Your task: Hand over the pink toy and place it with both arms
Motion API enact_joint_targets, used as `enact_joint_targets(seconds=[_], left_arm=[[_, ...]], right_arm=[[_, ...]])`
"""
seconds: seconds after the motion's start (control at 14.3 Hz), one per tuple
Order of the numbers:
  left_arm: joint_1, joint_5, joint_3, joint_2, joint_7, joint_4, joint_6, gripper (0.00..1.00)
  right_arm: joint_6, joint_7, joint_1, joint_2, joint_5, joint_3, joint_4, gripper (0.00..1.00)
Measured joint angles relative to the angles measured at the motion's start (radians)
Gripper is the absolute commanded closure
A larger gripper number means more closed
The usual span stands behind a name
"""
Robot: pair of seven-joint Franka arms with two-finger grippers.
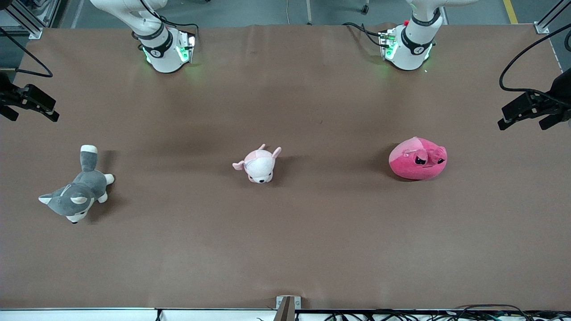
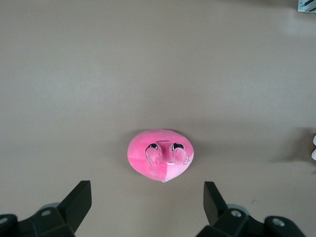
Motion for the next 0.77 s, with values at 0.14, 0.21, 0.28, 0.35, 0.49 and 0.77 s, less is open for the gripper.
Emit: enact_joint_targets(seconds=[0.14, 0.21, 0.28, 0.35, 0.49, 0.77], left_arm=[[0.000, 0.000, 0.000, 0.023, -0.039, -0.024, -0.018, 0.00], [0.000, 0.000, 0.000, 0.040, -0.055, -0.042, -0.021, 0.00], [0.000, 0.000, 0.000, 0.061, -0.065, -0.066, -0.020, 0.00], [-0.001, 0.000, 0.000, 0.083, -0.068, -0.092, -0.014, 0.00], [-0.001, 0.000, 0.000, 0.124, -0.071, -0.157, 0.043, 0.00], [-0.001, 0.000, 0.000, 0.174, -0.071, -0.290, 0.199, 0.00]], right_arm=[[0.000, 0.000, 0.000, 0.000, 0.000, 0.000, 0.000, 0.00], [0.000, 0.000, 0.000, 0.000, 0.000, 0.000, 0.000, 0.00], [0.000, 0.000, 0.000, 0.000, 0.000, -0.001, 0.000, 0.00], [0.000, 0.000, 0.000, 0.000, 0.000, -0.001, 0.000, 0.00], [0.000, 0.000, 0.000, 0.000, 0.000, -0.001, 0.001, 0.00], [0.001, -0.001, 0.002, 0.010, 0.000, 0.005, 0.001, 0.00]])
